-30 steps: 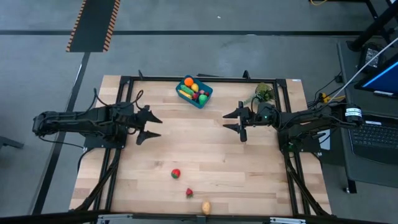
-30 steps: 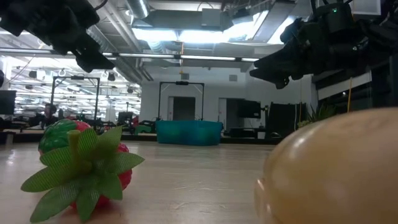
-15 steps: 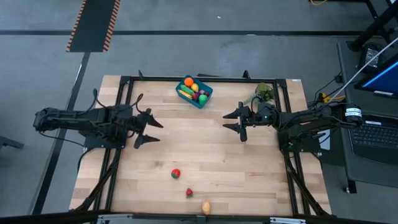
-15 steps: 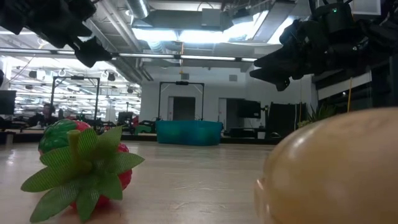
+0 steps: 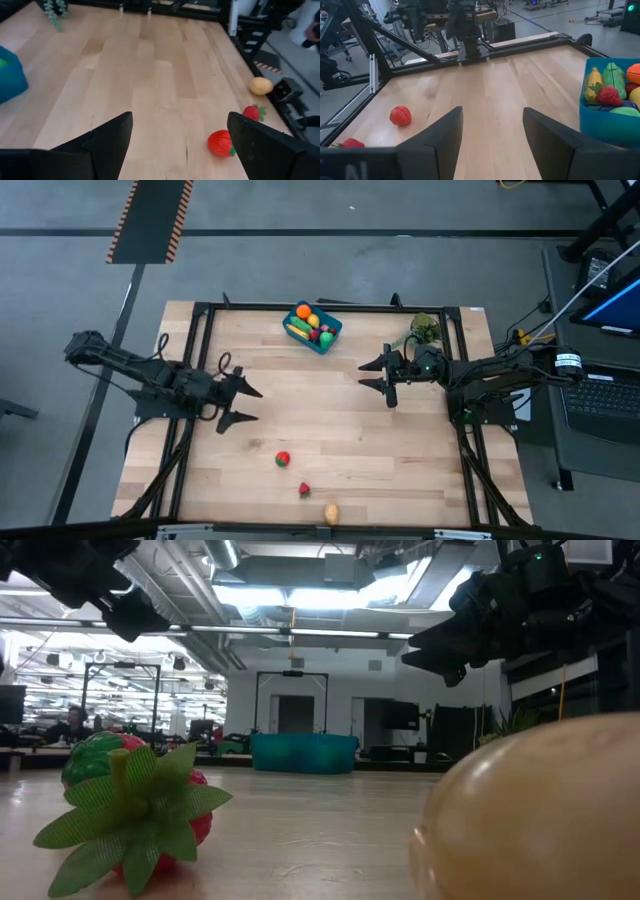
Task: Pick and placing Produce into tupperware
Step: Put the red strawberry into the blue bin
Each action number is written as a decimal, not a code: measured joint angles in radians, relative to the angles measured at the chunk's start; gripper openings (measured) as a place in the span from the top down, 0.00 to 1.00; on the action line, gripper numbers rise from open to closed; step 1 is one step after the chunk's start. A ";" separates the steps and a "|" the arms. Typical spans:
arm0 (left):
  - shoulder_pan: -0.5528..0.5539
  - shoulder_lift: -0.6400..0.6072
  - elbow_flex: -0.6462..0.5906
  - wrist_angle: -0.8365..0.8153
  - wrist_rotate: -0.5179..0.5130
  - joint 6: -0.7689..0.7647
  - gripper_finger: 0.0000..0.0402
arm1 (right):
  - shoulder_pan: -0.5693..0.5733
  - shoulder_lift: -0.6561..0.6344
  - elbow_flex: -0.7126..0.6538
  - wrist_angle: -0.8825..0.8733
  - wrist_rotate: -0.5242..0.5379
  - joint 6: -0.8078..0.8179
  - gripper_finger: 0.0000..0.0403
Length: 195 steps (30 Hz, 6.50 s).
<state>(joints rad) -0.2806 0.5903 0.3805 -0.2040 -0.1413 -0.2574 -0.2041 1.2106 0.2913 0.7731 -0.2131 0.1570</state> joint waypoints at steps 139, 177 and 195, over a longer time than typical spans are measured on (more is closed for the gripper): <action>-0.243 1.336 0.878 -0.563 0.008 -1.337 0.38 | 0.395 0.000 0.000 -0.090 0.004 0.022 0.48; -0.270 1.273 0.878 -0.564 -0.090 -0.829 0.55 | 0.438 0.000 0.000 -0.104 0.003 0.050 0.48; -0.437 1.060 0.878 -0.616 -0.697 -0.799 0.56 | 0.438 0.000 0.000 -0.109 0.039 0.075 0.48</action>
<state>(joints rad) -0.7176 1.6508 1.2587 -0.8197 -0.8379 -1.0566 0.2337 1.2110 0.2916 0.6643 -0.1738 0.2317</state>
